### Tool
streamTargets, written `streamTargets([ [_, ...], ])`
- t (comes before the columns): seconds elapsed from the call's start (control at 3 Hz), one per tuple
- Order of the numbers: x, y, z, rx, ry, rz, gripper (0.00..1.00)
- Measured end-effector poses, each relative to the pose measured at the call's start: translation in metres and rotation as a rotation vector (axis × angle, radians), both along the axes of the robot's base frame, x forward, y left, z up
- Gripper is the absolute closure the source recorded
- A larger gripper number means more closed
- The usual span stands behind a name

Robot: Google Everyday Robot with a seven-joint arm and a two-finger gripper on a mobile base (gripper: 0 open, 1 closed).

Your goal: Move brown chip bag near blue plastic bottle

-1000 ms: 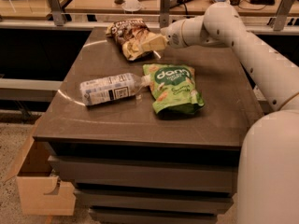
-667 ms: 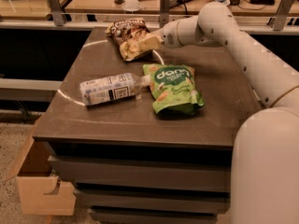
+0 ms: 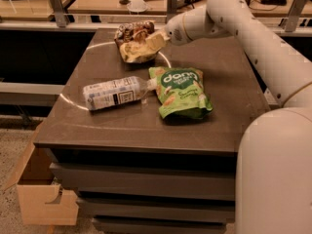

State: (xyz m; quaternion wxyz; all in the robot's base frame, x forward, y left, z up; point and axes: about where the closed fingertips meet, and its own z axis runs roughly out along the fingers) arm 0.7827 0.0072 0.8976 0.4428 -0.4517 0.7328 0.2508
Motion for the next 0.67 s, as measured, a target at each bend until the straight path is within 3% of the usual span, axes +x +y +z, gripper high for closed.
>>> streamTargets([
  [0.33,-0.032,0.015,0.009,-0.078,0.008,0.158,1.00],
  [0.67,-0.084,0.034,0.007,-0.148,0.068,0.394,1.00],
])
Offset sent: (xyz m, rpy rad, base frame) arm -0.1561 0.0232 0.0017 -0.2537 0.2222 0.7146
